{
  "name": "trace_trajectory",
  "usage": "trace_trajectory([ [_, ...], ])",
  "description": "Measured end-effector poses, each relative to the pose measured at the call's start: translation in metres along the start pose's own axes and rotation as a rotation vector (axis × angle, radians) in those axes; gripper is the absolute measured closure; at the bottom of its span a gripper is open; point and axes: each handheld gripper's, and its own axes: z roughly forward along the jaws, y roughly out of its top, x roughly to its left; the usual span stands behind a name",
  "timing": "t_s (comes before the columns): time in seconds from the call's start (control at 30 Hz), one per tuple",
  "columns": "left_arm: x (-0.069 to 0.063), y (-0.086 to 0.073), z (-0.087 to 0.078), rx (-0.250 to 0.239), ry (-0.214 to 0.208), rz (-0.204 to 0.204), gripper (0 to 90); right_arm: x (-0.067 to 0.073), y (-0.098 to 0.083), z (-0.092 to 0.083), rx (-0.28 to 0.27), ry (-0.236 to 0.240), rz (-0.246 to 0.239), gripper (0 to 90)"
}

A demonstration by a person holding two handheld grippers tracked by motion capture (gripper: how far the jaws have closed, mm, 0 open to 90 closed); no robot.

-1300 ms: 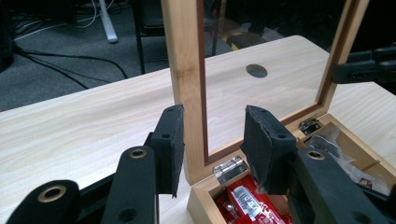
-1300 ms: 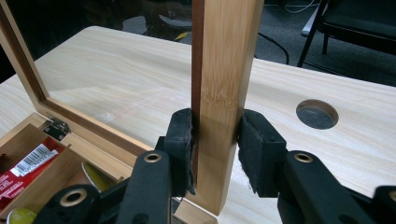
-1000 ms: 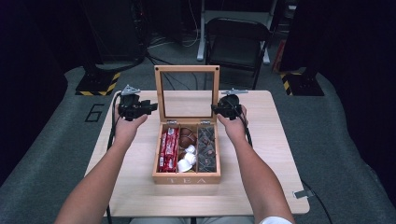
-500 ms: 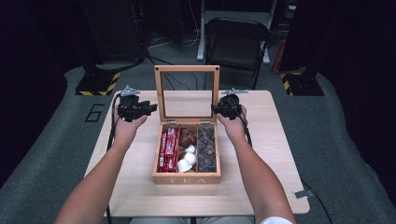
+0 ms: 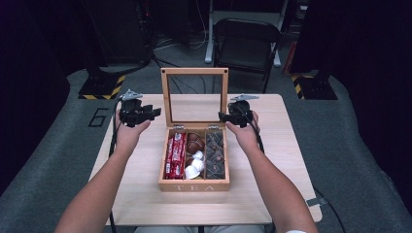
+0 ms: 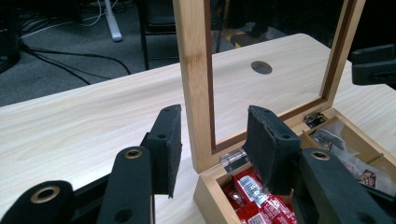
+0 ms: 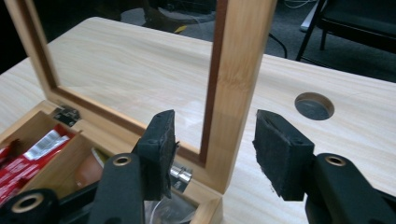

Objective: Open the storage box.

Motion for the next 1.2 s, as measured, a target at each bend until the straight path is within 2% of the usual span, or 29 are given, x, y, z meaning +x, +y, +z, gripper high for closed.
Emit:
trace_trajectory([
  [0.13,0.0,0.0,-0.003,-0.004,0.002,0.003,54.1,0.003,-0.003,-0.006,-0.003,0.022,-0.008,47.1],
  [0.37,0.001,-0.001,-0.003,0.005,0.002,-0.001,53.6,0.015,-0.007,-0.016,-0.013,0.057,-0.065,46.8],
  [0.43,0.0,-0.001,-0.004,0.007,0.001,0.006,53.6,0.018,-0.008,-0.018,-0.009,0.086,-0.059,46.8],
  [0.7,-0.002,-0.001,-0.008,-0.005,-0.006,0.015,53.6,0.027,-0.011,-0.024,-0.02,0.133,-0.081,44.9],
  [0.93,-0.002,-0.001,-0.013,-0.01,-0.012,0.03,53.7,0.036,-0.015,-0.026,-0.013,0.175,-0.103,42.4],
  [1.2,-0.001,-0.003,-0.013,-0.012,-0.01,0.024,53.7,0.048,-0.018,-0.025,-0.006,0.2,-0.126,41.9],
])
